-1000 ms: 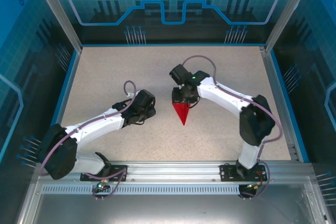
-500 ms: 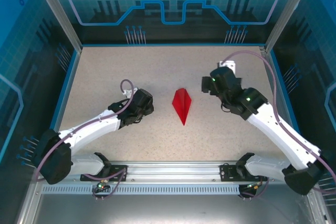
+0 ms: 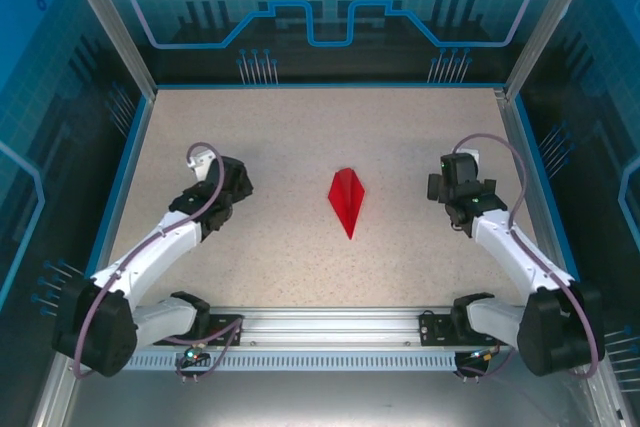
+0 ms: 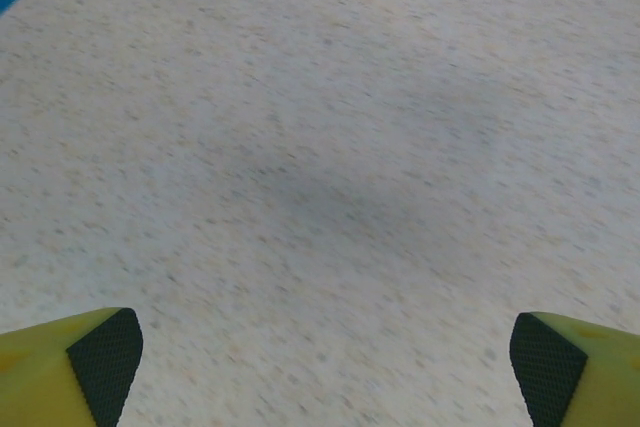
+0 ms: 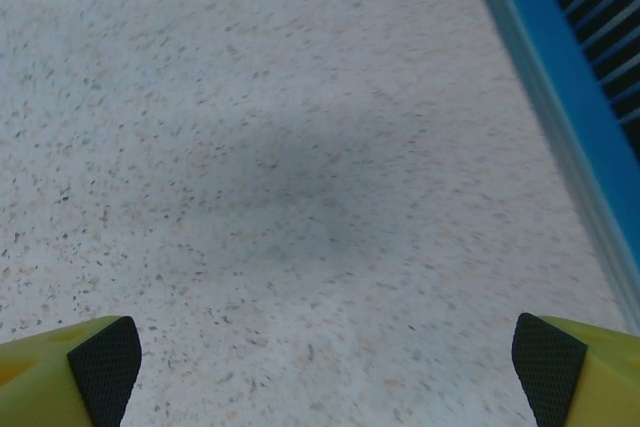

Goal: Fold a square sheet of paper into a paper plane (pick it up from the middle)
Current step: Reset both arms

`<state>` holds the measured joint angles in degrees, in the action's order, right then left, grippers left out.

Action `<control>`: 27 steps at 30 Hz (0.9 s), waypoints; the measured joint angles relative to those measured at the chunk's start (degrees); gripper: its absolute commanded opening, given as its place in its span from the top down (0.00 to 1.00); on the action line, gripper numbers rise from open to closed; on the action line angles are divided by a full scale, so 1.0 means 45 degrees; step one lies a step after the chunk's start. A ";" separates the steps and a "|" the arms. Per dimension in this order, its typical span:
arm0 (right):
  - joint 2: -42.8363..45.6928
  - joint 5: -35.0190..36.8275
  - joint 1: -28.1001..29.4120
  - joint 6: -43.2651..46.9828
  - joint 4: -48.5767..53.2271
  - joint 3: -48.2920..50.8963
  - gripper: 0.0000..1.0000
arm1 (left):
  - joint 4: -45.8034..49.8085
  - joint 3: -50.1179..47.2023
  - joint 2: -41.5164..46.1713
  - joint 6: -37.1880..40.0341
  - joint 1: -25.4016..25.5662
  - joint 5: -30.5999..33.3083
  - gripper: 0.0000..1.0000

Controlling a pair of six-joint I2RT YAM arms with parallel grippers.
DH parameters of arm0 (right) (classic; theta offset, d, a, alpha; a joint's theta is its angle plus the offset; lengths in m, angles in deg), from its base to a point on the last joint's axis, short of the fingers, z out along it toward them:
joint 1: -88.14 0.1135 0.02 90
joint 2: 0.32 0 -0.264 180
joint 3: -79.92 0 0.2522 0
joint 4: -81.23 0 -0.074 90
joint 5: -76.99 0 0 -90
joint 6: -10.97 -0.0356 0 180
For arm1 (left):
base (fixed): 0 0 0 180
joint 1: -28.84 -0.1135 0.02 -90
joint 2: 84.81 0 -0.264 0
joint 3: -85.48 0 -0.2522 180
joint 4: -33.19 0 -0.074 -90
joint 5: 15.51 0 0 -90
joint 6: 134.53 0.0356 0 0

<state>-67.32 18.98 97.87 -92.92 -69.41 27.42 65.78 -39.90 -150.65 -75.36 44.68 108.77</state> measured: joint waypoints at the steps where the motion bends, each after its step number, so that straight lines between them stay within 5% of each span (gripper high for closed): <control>1: -0.0262 -0.0219 -0.0068 0.0219 -0.0554 0.0238 0.01 | -0.0466 -0.0277 -0.0024 0.0403 -0.0447 -0.0131 0.02; 19: -0.3818 -0.3929 -0.0593 0.2827 -1.1749 0.3215 0.01 | -1.0142 -0.2730 -0.3798 0.6237 -0.1753 -0.2652 0.02; 23: -0.4114 -0.4488 -0.0593 0.3138 -1.2633 0.3677 0.01 | -1.3119 -0.3993 -0.4289 0.6324 -0.2662 -0.3623 0.01; 27: -0.4119 -0.4444 -0.0631 0.3084 -1.2925 0.3667 0.01 | -1.3610 -0.4371 -0.4697 0.6285 -0.3332 -0.4668 0.02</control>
<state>-85.86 -1.02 95.03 -79.04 -127.57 43.92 4.53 -59.57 -171.78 -47.07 29.68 87.77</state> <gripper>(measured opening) 0.994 0.986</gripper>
